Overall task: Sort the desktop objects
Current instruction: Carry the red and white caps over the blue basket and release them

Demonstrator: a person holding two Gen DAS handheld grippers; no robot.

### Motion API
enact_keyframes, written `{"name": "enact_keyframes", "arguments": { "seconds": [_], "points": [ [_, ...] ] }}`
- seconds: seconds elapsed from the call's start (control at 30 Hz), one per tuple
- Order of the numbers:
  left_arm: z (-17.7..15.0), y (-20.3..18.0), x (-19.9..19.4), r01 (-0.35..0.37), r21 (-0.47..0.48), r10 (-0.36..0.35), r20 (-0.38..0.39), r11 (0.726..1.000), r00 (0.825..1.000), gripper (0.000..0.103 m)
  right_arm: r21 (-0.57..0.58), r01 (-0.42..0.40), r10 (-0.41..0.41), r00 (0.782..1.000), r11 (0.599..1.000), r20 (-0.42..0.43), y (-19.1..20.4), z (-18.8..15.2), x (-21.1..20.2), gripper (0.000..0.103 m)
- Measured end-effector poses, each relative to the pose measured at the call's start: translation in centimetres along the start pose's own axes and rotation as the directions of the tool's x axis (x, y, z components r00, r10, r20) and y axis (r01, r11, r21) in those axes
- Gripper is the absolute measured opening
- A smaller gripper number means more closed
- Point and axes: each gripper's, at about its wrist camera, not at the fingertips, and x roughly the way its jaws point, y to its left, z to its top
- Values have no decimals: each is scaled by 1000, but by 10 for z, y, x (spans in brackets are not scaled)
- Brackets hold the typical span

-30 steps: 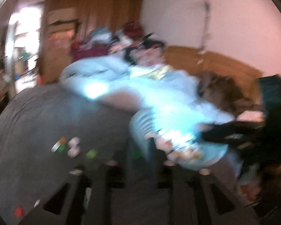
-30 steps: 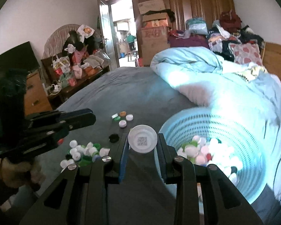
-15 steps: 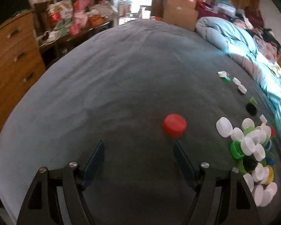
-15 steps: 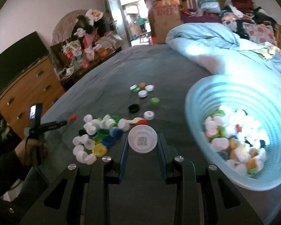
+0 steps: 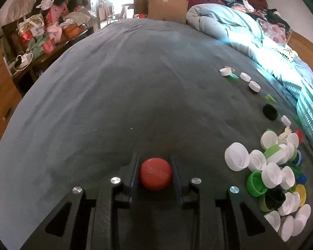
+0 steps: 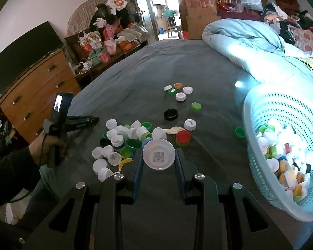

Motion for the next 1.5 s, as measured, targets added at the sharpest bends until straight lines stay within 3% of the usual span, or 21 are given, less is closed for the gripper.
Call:
{"name": "enact_keyframes", "arguments": {
  "seconds": [0.17, 0.33, 0.47, 0.6, 0.77, 1.0, 1.3, 1.5],
  "points": [
    [4, -7, -10, -5, 8, 5, 0, 1000, 1000, 30, 2, 3, -3, 1000, 1000, 18, -4, 0, -7, 26],
    [34, -65, -56, 47, 112, -59, 111, 993, 992, 30, 29, 54, -56, 995, 998, 77, -29, 7, -30, 26],
    [67, -146, -102, 137, 250, -189, 198, 959, 962, 31, 60, 121, -128, 983, 991, 130, -56, 16, -55, 26],
    [92, -211, -121, 236, 301, -302, 197, 924, 933, 31, 84, 202, -214, 961, 976, 175, -83, 27, -84, 26],
    [117, -293, -134, 293, 383, -383, 187, 876, 905, 31, 102, 279, -293, 938, 955, 182, -119, 46, -107, 26],
    [143, -395, -147, 347, 490, -446, 98, 800, 890, 31, 121, 325, -341, 926, 938, 161, -158, 70, -134, 26],
    [144, -486, -113, 441, 527, -410, -183, 726, 893, 31, 164, 261, -268, 963, 951, 26, -195, 68, -134, 26],
    [126, -514, -104, 439, 571, -369, -242, 694, 897, 31, 187, 233, -233, 972, 954, -21, -207, 53, -131, 26]
  ]
}}
